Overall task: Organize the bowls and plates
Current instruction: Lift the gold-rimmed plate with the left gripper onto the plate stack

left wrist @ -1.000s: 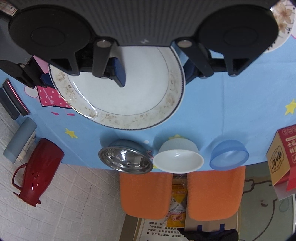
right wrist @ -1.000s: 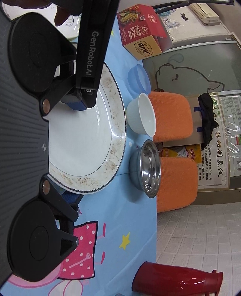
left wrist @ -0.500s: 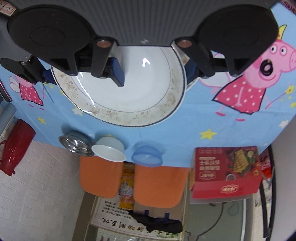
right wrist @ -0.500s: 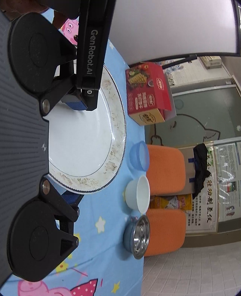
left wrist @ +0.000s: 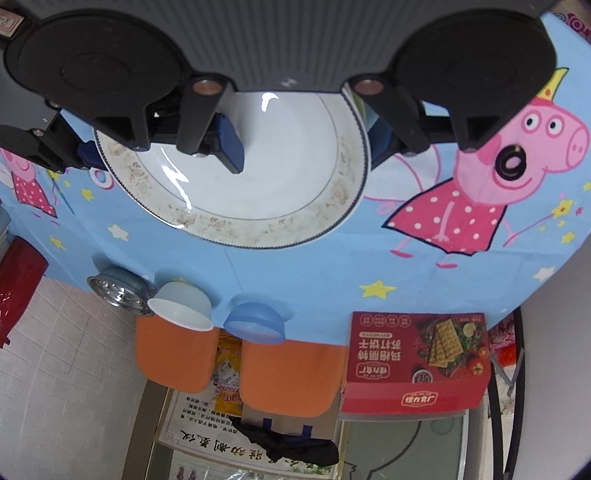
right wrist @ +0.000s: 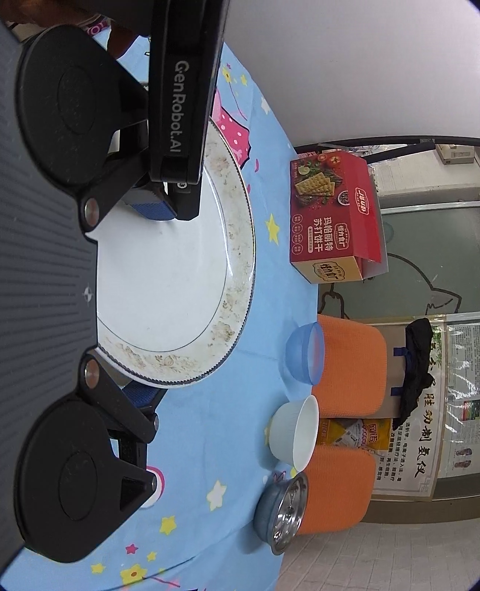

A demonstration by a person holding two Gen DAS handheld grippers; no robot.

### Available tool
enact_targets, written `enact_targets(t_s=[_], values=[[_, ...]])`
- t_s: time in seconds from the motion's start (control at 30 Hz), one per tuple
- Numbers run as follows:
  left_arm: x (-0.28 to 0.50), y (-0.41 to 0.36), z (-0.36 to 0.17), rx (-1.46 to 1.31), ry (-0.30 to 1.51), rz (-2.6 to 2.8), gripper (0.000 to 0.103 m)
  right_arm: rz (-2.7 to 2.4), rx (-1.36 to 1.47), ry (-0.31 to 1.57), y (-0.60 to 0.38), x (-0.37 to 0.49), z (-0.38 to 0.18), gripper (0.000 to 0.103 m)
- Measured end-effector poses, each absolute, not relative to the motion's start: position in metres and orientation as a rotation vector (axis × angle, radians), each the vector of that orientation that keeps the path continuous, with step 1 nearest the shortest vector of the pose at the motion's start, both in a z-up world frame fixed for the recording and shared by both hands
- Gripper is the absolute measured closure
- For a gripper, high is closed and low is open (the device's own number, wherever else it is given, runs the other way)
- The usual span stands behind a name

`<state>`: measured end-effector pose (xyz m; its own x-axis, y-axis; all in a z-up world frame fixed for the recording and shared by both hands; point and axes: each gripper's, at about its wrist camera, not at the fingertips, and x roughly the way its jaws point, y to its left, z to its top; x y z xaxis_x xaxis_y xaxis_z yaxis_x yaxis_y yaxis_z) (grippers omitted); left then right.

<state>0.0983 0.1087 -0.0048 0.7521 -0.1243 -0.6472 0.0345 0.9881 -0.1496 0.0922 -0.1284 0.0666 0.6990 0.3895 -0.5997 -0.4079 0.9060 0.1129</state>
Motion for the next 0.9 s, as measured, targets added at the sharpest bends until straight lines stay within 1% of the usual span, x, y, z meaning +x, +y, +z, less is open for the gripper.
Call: enact_targets(t_s=[0.1, 0.23, 0.37, 0.47, 0.7, 0.9], values=[[0.095, 0.121, -0.01, -0.193, 0.706, -0.126, 0.041, 0.451, -0.02, 0.655, -0.131, 0.089, 0.067, 0.0], [0.092, 0.128, -0.001, -0.229, 0.667, -0.135, 0.036, 0.426, 0.009, 0.633, -0.138, 0.088, 0.075, 0.0], [0.092, 0.13, 0.011, -0.257, 0.634, -0.143, 0.032, 0.453, 0.026, 0.661, -0.14, 0.091, 0.075, 0.0], [0.091, 0.129, 0.015, -0.261, 0.623, -0.145, 0.032, 0.461, -0.009, 0.661, -0.138, 0.09, 0.077, 0.0], [0.094, 0.126, 0.017, -0.283, 0.621, -0.143, 0.032, 0.416, 0.038, 0.59, -0.163, 0.079, 0.092, 0.0], [0.091, 0.113, 0.022, -0.256, 0.623, -0.167, 0.032, 0.385, 0.076, 0.591, -0.18, 0.079, 0.091, 0.0]])
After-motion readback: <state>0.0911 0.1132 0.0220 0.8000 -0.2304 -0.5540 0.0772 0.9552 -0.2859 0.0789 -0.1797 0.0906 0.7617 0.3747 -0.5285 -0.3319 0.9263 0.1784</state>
